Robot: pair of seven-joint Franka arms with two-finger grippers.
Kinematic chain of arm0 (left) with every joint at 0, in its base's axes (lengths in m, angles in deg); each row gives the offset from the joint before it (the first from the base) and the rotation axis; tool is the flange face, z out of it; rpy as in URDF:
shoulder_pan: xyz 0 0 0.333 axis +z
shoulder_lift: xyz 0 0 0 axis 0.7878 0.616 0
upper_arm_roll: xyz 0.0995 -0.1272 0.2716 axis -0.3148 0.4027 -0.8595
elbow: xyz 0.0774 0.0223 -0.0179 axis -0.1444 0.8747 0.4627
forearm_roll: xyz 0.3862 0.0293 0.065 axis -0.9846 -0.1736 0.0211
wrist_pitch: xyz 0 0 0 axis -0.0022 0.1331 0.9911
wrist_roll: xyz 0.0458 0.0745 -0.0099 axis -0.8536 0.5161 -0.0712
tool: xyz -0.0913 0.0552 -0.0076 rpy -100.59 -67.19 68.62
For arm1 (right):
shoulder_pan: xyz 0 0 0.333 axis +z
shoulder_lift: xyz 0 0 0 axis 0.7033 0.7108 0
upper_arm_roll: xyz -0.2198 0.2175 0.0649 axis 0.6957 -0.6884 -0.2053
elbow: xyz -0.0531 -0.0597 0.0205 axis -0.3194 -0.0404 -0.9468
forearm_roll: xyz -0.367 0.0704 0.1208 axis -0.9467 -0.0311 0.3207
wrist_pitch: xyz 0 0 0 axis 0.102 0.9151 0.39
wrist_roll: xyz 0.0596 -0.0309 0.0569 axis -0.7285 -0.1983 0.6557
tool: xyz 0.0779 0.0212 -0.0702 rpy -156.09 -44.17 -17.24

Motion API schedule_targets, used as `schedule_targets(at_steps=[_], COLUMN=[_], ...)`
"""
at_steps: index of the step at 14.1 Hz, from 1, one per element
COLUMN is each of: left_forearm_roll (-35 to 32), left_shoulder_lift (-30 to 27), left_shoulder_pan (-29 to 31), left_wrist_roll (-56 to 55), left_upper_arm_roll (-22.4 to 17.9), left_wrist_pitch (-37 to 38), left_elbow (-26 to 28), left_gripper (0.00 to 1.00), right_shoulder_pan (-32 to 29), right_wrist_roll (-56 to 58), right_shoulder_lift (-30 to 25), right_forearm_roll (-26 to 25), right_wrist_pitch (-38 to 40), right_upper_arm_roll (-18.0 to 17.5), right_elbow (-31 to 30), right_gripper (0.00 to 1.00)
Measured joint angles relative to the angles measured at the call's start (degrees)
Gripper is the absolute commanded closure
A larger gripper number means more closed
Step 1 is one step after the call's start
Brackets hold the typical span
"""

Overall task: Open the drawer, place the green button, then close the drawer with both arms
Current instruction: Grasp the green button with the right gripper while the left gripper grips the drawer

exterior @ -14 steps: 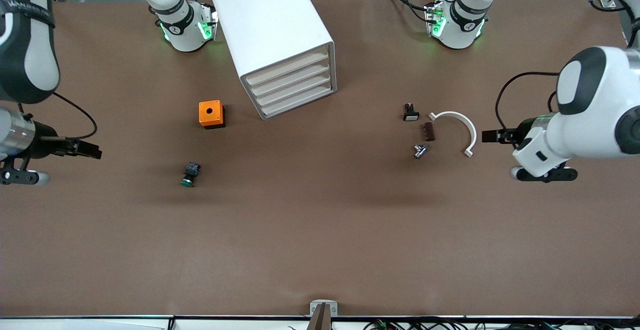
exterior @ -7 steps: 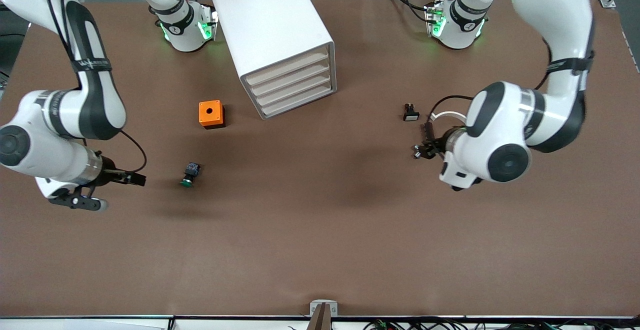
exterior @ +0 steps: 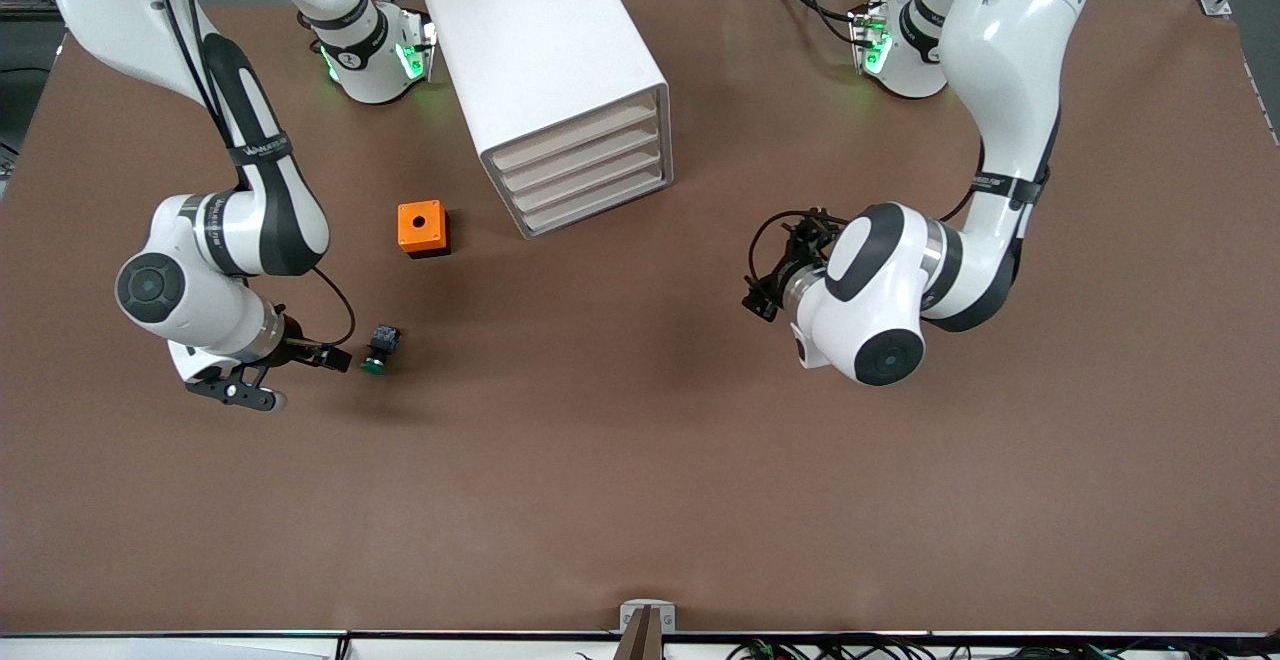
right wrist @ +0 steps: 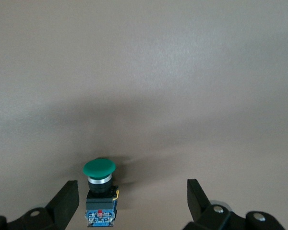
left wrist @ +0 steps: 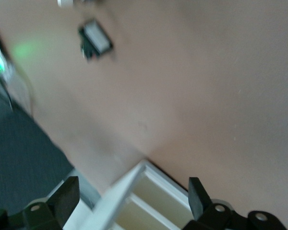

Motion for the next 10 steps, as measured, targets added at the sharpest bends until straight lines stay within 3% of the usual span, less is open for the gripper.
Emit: schedule_targets(at_steps=[5, 10], left_forearm_roll=[9.10, 17.82], left_shoulder_lift=[4.63, 8.43], left_shoulder_pan=[-1.30, -3.53], left_wrist_roll=[-14.35, -26.59], left_upper_arm_roll=[0.11, 0.15], left_wrist_pitch=[-0.29, -0.27], left_elbow=[-0.57, -0.99], left_gripper=[0.00, 0.00], right_shoulder_pan=[4.39, 4.57], right_wrist_roll=[-5.88, -6.83], right_shoulder_lift=[-0.01, 0.21], right_forearm_roll=[0.00, 0.02], right_wrist_pitch=[-4.86, -7.72], right_upper_arm_roll=[-0.18, 0.16], right_elbow=[-2.89, -5.69], right_gripper=[0.00, 0.00])
